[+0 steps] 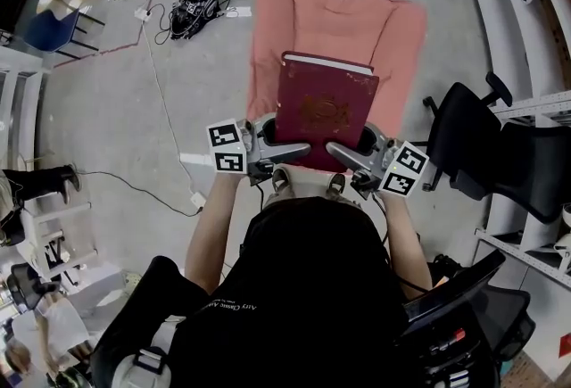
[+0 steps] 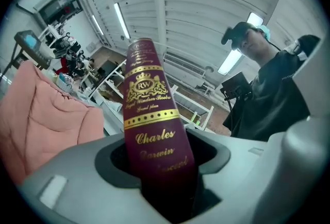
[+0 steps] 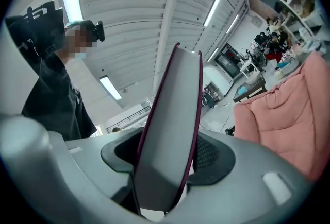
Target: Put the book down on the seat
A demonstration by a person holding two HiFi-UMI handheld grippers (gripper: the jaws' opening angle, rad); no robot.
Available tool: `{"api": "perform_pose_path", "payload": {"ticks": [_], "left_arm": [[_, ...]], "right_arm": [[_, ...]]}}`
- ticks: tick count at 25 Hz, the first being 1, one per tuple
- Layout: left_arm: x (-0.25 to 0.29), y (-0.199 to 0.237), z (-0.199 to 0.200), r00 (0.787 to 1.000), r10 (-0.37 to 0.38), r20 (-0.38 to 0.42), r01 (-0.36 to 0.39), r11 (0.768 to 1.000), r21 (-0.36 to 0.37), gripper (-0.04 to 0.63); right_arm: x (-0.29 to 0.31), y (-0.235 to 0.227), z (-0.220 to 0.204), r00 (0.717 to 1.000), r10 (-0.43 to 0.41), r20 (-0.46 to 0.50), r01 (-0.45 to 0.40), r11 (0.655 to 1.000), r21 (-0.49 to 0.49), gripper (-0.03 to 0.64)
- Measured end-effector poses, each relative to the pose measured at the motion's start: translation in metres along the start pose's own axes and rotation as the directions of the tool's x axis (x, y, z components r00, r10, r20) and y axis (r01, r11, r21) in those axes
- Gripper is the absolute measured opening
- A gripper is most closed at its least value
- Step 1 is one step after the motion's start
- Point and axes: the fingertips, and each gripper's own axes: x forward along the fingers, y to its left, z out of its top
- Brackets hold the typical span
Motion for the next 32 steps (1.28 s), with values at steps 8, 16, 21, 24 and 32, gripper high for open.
{"api": "perform_pose_path", "payload": {"ticks": [8,16,21,24,32], "left_arm": [[-0.013,-0.006,-0.003,0.999,-0.028,0.041,0.03,0.998,-0.061,0.245],[-0.013,0.042,-0.063,0.968,0.216,-0.126,-0.225,0.972,-0.067,0.271],[-0.02,0.067,-0.102,0.92,0.349,-0.176,-0.368,0.925,-0.091,0.324],[-0.026,0.075,-0.132,0.906,0.374,-0.196,-0.402,0.907,-0.128,0.324],[-0.043,0.125,-0.223,0.855,0.441,-0.273,-0.5,0.84,-0.209,0.324]], "right_arm": [[-0.01,0.0,-0.005,0.998,0.025,0.061,-0.031,0.994,0.102,0.272],[-0.014,-0.039,-0.054,0.976,-0.19,-0.106,0.2,0.975,0.097,0.279],[-0.025,-0.064,-0.093,0.948,-0.284,-0.142,0.307,0.932,0.191,0.284],[-0.03,-0.075,-0.124,0.936,-0.302,-0.183,0.339,0.913,0.226,0.289],[-0.04,-0.132,-0.218,0.899,-0.334,-0.285,0.413,0.863,0.29,0.325]]}}
